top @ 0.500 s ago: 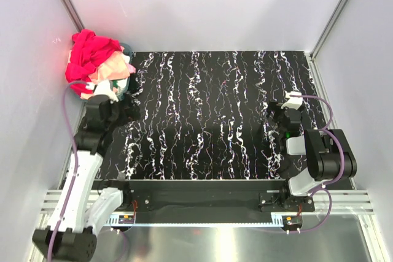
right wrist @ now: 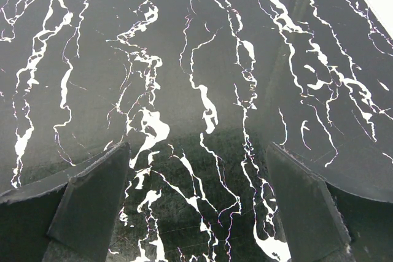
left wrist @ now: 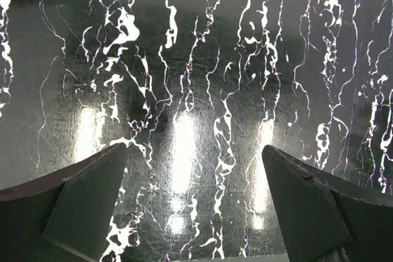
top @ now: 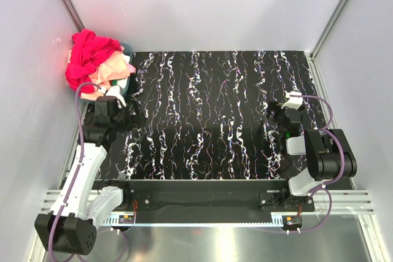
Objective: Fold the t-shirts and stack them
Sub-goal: Grab the tshirt from the pile
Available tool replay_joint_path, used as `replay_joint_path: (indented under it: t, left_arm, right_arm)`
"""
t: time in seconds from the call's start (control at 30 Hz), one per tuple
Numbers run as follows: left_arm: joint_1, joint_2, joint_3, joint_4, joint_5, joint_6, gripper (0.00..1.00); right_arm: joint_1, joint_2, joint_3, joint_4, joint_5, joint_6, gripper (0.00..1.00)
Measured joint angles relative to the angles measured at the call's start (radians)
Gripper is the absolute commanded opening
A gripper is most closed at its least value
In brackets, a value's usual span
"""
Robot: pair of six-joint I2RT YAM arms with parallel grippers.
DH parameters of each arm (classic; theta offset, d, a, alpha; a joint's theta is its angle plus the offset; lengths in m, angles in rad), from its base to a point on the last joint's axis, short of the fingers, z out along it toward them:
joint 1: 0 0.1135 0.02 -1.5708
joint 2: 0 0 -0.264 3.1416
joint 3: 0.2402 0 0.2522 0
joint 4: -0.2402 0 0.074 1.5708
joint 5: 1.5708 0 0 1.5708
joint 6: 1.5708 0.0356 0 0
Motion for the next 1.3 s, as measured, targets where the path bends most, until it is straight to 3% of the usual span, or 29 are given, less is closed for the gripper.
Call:
replay_joint_path:
  t: [0.2, 0.3, 0.4, 0.53, 0.67, 0.8, 0.97, 1.17, 1.3]
  left_arm:
    - [0.008, 0.0, 0.011, -0.013, -0.059, -0.005, 0.99]
    - [0.021, 0.025, 0.088, -0.064, -0.11, -0.008, 0.99]
    - [0.051, 0.107, 0.254, -0.115, -0.151, -0.011, 0.99]
    - [0.163, 0.299, 0.514, -0.112, -0.158, -0.03, 0.99]
    - [0.254, 0.483, 0.692, -0.123, -0.159, -0.042, 0.99]
    - [0.289, 0.7, 0.882, -0.148, -0.166, -0.041, 0.99]
    - [0.305, 0.92, 1.083, -0.163, -0.174, -0.038, 0.99]
    - [0.315, 1.128, 1.283, -0.167, -0.192, -0.023, 0.98]
    - [0.316, 1.216, 1.339, -0.161, -0.214, -0.009, 0.9]
  right_arm:
    - [0.0, -0.001, 0.001, 0.003, 0.029, 0.005, 1.0]
    - [0.014, -0.068, -0.017, -0.018, 0.059, 0.002, 1.0]
    - [0.053, -0.329, 0.016, -0.255, 0.062, 0.026, 1.0]
    - [0.062, -0.635, 0.29, -0.68, 0.05, 0.285, 1.0]
    - [0.06, -0.803, 0.437, -0.861, -0.087, 0.534, 1.0]
    - [0.069, -0.811, 0.426, -1.044, -0.238, 0.675, 1.0]
    - [0.084, -0.813, 0.381, -1.324, -0.307, 0.691, 1.0]
    - [0.084, -0.821, 0.422, -1.469, -0.362, 0.637, 1.0]
    - [0.084, -0.832, 0.426, -1.497, -0.379, 0.608, 1.0]
